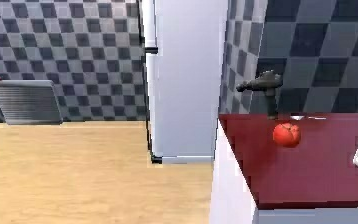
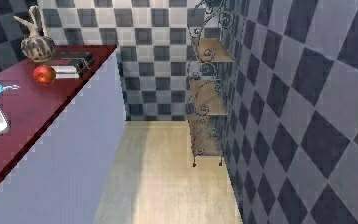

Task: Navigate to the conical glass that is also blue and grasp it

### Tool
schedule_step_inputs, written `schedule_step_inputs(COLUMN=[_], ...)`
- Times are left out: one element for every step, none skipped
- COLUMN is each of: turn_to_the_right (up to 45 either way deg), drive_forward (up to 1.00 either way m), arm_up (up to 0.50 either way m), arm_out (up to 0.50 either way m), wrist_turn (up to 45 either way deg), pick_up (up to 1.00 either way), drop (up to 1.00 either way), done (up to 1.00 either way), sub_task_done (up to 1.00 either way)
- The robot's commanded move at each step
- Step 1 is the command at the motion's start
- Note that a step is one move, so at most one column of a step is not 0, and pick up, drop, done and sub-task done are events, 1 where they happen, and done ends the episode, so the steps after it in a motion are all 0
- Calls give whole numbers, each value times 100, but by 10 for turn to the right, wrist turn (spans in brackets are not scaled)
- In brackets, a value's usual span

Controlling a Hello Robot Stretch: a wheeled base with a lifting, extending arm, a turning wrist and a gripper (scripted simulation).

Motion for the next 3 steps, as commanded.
schedule_step_inputs(turn_to_the_right=[-330, -30, 450], drive_forward=[0, 0, 0], arm_up=[0, 0, 0], arm_out=[0, 0, 0], wrist_turn=[0, 0, 0], pick_up=[0, 0, 0], drop=[0, 0, 0], done=[0, 0, 0], sub_task_done=[0, 0, 0])
